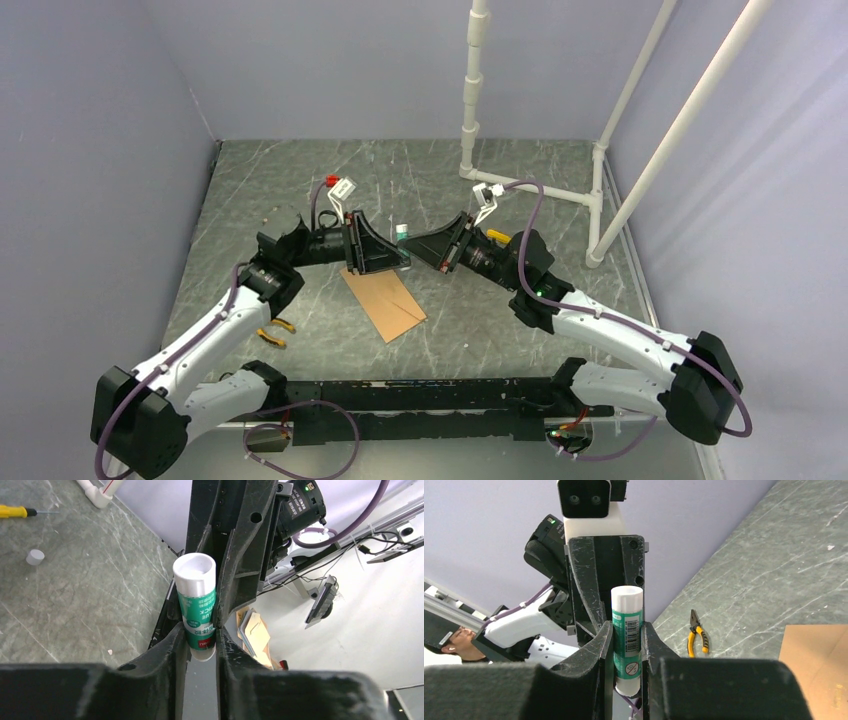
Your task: Place the letter into the envelope and seal it
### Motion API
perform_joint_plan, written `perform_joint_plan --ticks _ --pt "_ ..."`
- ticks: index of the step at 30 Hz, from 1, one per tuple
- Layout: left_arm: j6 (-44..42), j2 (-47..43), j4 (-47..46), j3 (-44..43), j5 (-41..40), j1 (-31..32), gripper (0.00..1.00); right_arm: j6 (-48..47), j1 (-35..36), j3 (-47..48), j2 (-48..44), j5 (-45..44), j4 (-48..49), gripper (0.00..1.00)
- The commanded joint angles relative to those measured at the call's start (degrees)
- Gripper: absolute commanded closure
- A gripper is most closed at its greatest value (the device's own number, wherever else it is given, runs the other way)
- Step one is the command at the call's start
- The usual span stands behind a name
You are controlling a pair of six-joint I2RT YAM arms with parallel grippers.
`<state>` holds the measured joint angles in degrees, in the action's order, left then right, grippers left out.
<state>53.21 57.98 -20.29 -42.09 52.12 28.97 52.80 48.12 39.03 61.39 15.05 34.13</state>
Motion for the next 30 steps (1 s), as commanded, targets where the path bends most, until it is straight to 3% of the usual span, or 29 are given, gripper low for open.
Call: perform_joint_plan --ticks 1,3,7,10,13,18,24,30 --pt "-0.8 0.9 -1.1 -2.4 0.0 0.2 0.82 -1.3 0.3 0.9 -2.2 -0.7 -0.6 0.96" --pt "-2.0 1.3 0.2 -2.8 0.3 0.2 0.97 -1.6 0.3 1.3 -2.9 -1.3 -2.8 0.88" --pt "-8.6 0.9 8.3 -4.7 0.4 0.2 0.97 -5.8 0.3 6.1 -4.0 -4.5 -16.7 0.55" --pt "-15.0 1.6 13.9 -7.4 3.4 0.2 0.98 -11.1 0.2 13.7 -2.5 -7.2 -30.1 0.43" --pt "-22.1 3.9 22.9 -12.5 7.1 0.2 0.98 -14.1 0.2 18.3 -0.4 -5.1 -36.5 0.41" --pt "-31.5 5.4 33.7 -16.9 8.1 0.2 0.98 -14.1 0.1 20.4 -0.1 -3.3 -39.0 0.41" --pt "-31.9 3.8 32.5 -16.0 8.4 0.2 0.98 -13.7 0.1 20.9 -0.2 -4.0 -40.1 0.59" --pt "-32.7 3.7 33.4 -16.0 9.7 0.2 0.98 -13.2 0.0 19.5 -0.3 -3.6 -37.3 0.54"
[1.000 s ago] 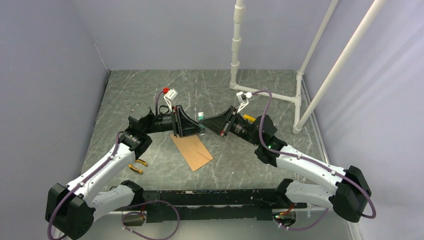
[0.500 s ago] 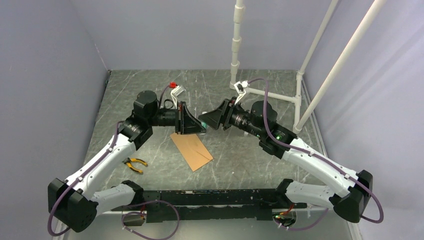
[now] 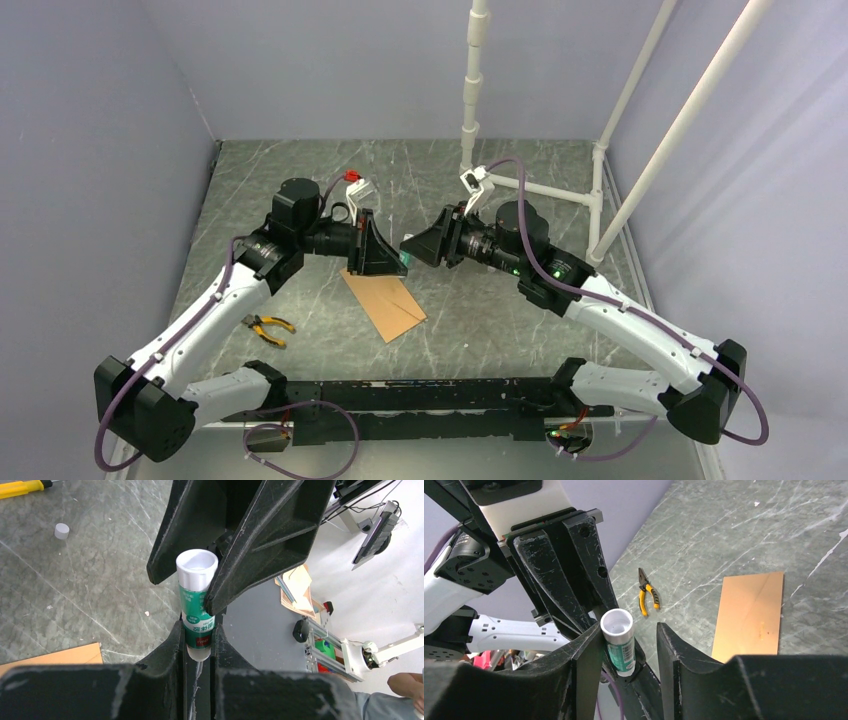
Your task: Place the letter into the envelope and seal it
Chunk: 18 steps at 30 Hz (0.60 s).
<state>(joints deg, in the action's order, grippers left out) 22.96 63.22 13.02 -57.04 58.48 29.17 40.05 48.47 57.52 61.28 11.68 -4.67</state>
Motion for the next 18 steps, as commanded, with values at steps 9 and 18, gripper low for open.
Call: perform_joint_plan --ticks 9,18 --pt "-4.0 -1.3 2.6 -1.4 3.9 0.0 0.98 0.0 -0.5 1.5 1.5 0.9 3.5 0.53" --pt "7.9 -0.5 -5.7 -0.8 -0.5 0.0 0.42 2.9 -0.6 1.0 2.4 4.3 6.0 0.99"
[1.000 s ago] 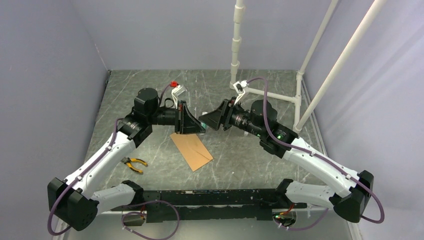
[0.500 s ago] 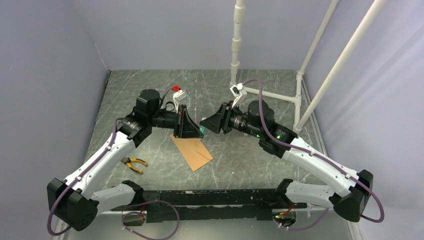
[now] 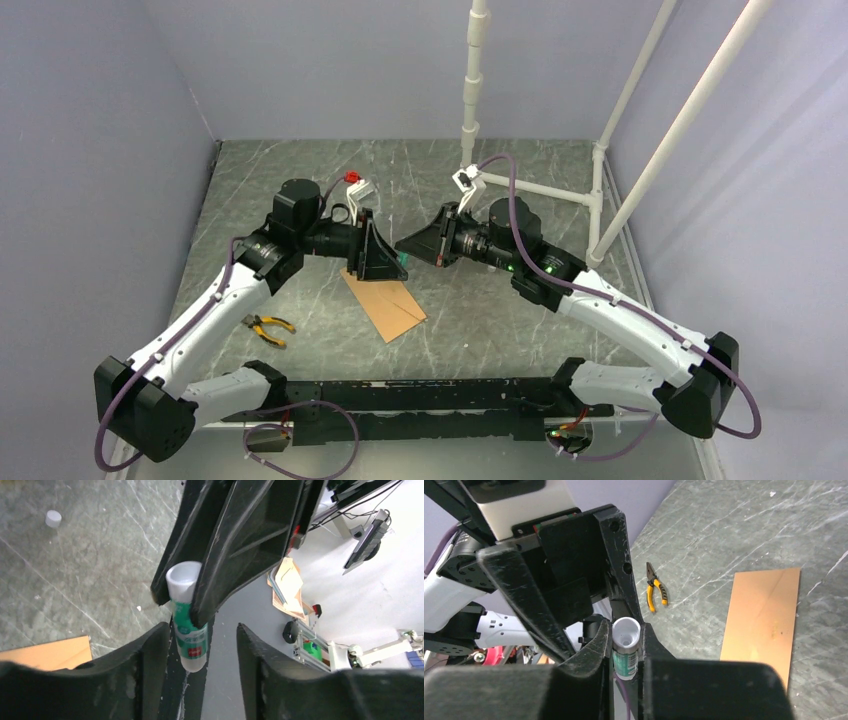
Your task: Place the letter into the envelope and seal it
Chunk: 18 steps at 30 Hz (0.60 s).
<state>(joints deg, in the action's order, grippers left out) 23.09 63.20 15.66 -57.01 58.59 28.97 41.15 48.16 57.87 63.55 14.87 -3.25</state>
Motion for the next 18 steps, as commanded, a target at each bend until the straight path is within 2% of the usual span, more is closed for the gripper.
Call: perform_joint_plan --ticks 1,3,4,7,11,14,15,17,18 --pt "10.2 -0.2 -10.7 -0.2 -1.6 0.2 0.39 2.4 -0.3 -0.1 0.0 1.5 6.0 1.00" --pt "14.2 0.6 -14.8 0.9 -2.8 0.2 0.38 3.4 -0.3 -0.8 -0.1 1.6 7.3 1.00" --pt "15.6 1.1 -17.7 1.5 -2.3 0.2 0.41 3.6 -0.4 -1.0 -0.1 1.5 7.4 1.00" --pt "17.0 2.4 -20.4 2.5 -1.1 0.2 0.58 4.5 -0.4 -1.3 -0.3 0.7 7.7 1.00" --pt "15.2 2.2 -17.9 2.7 -1.5 0.2 0.75 5.7 -0.9 -1.8 -1.0 0.1 7.8 1.00" --pt "14.1 1.3 -17.8 3.1 -1.6 0.2 0.94 5.9 -1.3 -2.1 -1.4 0.2 8.0 0.97" --pt "13.3 1.0 -17.1 3.0 -1.7 0.2 0.97 5.8 -1.4 -1.9 -1.5 0.0 7.2 0.84" --pt "11.0 0.5 -15.8 2.7 -1.6 0.2 0.98 5.0 -1.7 -1.7 -2.1 -0.3 5.5 0.49" --pt "9.4 0.3 -14.2 2.6 -1.4 0.2 0.98 4.4 -1.9 -1.6 -2.6 -0.6 4.8 0.39"
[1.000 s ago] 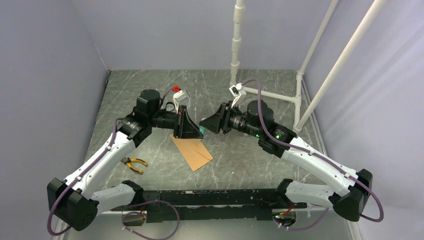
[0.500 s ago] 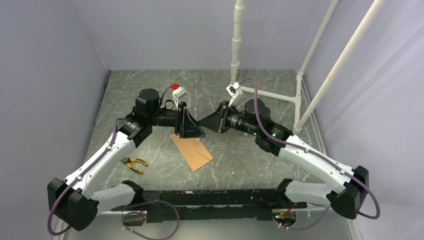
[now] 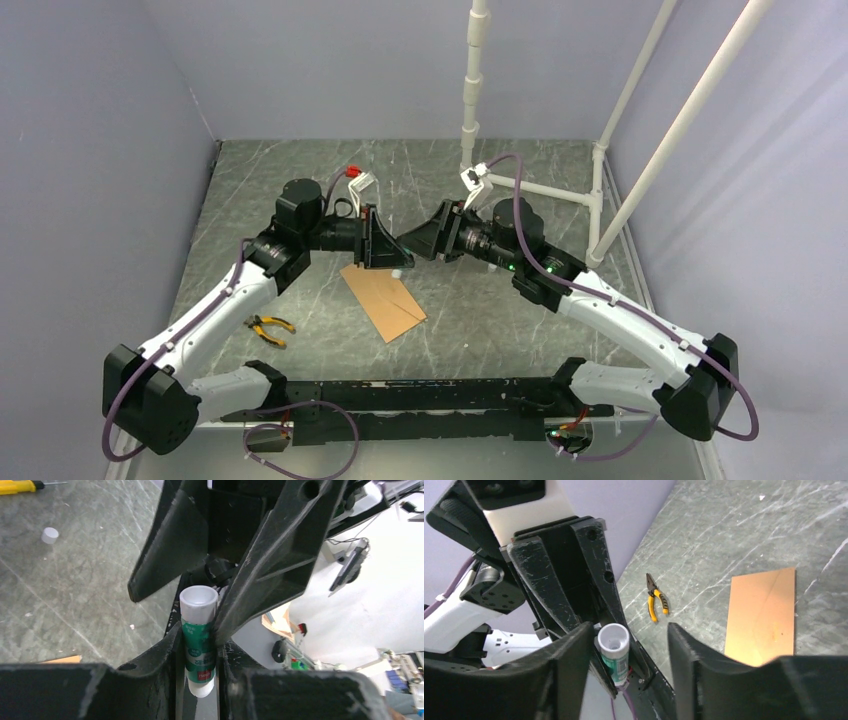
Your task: Place the letter into the envelope and seal it
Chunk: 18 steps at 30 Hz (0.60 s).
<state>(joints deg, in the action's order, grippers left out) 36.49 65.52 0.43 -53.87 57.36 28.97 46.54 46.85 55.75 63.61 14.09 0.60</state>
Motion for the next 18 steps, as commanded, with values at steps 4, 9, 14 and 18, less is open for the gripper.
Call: perform_joint_plan --ticks 4,9,14,18 --pt "-11.0 -3.1 6.4 -1.3 2.0 0.2 0.97 -5.5 -1.1 2.3 -3.8 0.7 -3.0 0.31" --pt "-13.8 -4.0 7.6 -1.5 5.5 0.2 0.98 -13.0 -1.5 5.5 -2.0 11.3 -4.4 0.42" --pt "-14.0 -4.5 8.6 -1.8 0.6 0.2 0.98 -10.7 -1.4 8.0 1.2 9.0 -7.6 0.46" --pt "-10.5 -5.3 4.2 0.1 -7.7 0.2 0.98 -5.0 -1.4 6.6 3.9 6.5 -4.6 0.54"
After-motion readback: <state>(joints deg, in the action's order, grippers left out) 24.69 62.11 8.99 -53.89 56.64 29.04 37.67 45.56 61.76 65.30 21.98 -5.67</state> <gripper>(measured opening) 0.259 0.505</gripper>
